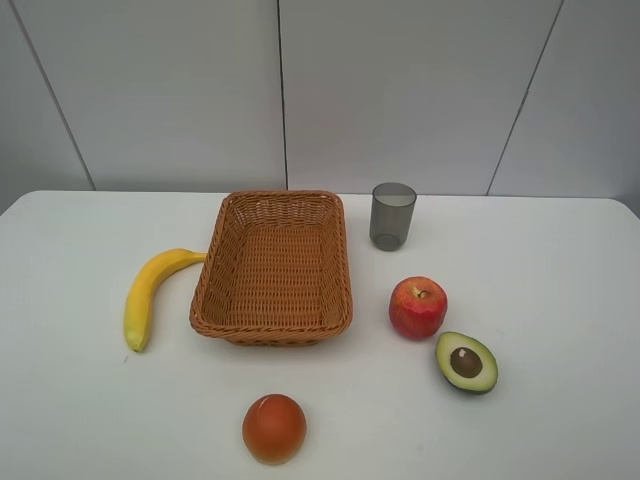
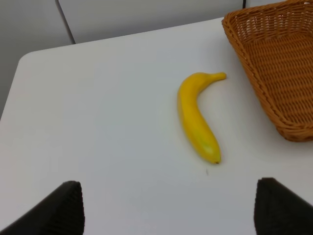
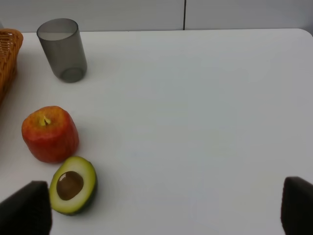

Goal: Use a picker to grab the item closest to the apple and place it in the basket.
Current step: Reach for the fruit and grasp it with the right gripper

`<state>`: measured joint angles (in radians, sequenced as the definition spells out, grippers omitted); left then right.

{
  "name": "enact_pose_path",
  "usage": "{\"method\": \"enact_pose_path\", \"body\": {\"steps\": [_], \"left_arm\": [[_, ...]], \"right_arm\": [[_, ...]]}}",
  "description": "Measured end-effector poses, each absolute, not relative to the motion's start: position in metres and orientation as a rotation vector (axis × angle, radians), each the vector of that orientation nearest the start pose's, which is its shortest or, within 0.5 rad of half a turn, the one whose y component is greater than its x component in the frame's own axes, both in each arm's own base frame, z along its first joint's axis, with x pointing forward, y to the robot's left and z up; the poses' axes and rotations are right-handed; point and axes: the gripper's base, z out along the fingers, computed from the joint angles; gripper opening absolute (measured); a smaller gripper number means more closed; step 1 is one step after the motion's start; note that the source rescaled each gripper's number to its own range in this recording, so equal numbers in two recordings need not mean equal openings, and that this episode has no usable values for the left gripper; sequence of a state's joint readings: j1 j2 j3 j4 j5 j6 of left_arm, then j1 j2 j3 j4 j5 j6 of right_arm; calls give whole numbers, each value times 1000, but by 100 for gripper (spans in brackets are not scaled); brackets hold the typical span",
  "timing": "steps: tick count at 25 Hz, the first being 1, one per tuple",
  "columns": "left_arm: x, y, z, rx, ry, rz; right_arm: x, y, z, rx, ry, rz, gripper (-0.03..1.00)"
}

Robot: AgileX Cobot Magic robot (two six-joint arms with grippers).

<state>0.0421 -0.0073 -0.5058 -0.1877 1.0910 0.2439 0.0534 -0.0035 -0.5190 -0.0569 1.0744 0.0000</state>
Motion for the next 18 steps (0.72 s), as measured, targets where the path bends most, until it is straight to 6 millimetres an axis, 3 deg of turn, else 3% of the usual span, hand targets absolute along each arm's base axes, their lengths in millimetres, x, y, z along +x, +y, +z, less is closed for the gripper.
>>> {"method": "enact_pose_path", "body": {"steps": [18], "left_arm": [[-8, -15, 278, 220, 2036, -47]], "right_arm": [[-8, -5, 281, -50, 2034, -34, 100]]}}
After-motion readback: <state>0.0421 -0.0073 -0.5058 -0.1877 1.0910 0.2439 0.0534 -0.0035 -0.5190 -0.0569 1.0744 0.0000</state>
